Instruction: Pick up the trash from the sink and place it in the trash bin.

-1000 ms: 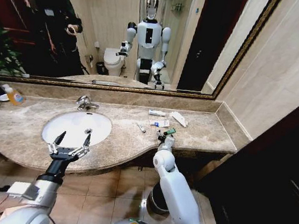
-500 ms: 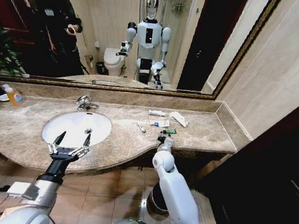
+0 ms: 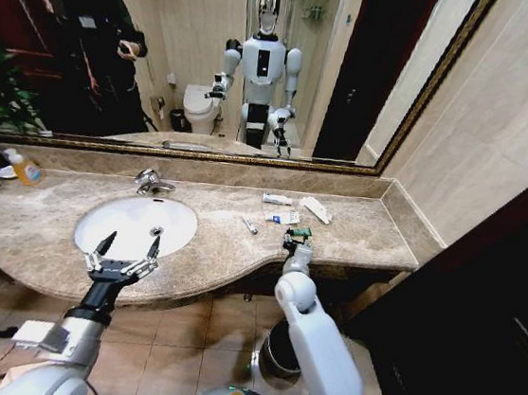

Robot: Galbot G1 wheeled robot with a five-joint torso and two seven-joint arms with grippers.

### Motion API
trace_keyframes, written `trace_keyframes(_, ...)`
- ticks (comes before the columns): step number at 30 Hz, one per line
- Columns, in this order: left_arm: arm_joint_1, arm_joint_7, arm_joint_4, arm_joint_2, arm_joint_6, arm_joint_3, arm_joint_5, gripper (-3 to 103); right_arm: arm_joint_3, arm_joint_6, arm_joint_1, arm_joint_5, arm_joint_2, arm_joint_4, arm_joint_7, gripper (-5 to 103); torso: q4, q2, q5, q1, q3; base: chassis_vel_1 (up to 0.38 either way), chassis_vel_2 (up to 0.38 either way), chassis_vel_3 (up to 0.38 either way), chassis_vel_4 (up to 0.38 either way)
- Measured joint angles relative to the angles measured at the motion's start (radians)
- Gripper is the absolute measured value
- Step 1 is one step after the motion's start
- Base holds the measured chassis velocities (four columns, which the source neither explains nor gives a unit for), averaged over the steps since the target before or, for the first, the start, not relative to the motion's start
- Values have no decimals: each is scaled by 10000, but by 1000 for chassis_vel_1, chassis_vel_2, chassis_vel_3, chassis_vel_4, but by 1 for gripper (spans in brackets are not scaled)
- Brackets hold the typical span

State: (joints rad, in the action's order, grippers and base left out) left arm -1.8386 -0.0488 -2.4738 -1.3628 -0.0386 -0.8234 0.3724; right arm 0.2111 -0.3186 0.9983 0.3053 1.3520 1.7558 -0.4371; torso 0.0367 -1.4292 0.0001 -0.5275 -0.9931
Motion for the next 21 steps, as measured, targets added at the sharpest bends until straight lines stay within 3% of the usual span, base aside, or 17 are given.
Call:
trace_keyframes(2, -1, 0, 0, 0, -1, 0, 0, 100, 157, -26, -31, 443, -336, -37, 200, 66, -1, -1, 1, 0, 0, 0, 0, 0, 0)
trace_keyframes(8, 0, 0, 0, 0, 0, 0, 0, 100, 225, -258, -182, 1358, -444, -46, 126, 61, 1, -1, 1, 0, 0, 0, 0, 0, 0)
trace_keyframes(9, 0, 0, 0, 0, -1, 0, 0, 100, 268, -264, -241, 1445, -516, -97, 502, 60, 2, -1, 1, 0, 0, 0, 0, 0, 0)
trace_keyframes(10, 0, 0, 0, 0, 0, 0, 0, 100, 420, -261, -287, 1324, -697, -205, 1469, 61, 3, -1, 1, 0, 0, 0, 0, 0, 0)
trace_keyframes(11, 0, 0, 0, 0, 0, 0, 0, 100, 420, -261, -287, 1324, -697, -205, 1469, 61, 3, -1, 1, 0, 0, 0, 0, 0, 0)
trace_keyframes(13, -1, 0, 0, 0, 0, 0, 0, 100, 821, -127, -410, 899, -1234, -435, 3578, 69, 1, -1, 0, 0, 0, 0, 0, 0, 0)
trace_keyframes(16, 0, 0, 0, 0, 0, 0, 0, 100, 1196, -25, -663, 847, -1834, -682, 5158, 73, 1, -1, 1, 0, 0, 0, 0, 0, 0)
trace_keyframes(17, 0, 0, 0, 0, 0, 0, 0, 100, 1196, -25, -663, 847, -1834, -682, 5158, 73, 1, -1, 1, 0, 0, 0, 0, 0, 0)
trace_keyframes(21, 0, 0, 0, 0, 0, 0, 0, 100, 1580, 302, -1230, 818, -2606, -1399, 7313, 76, 1, -1, 1, 0, 0, 0, 0, 0, 0)
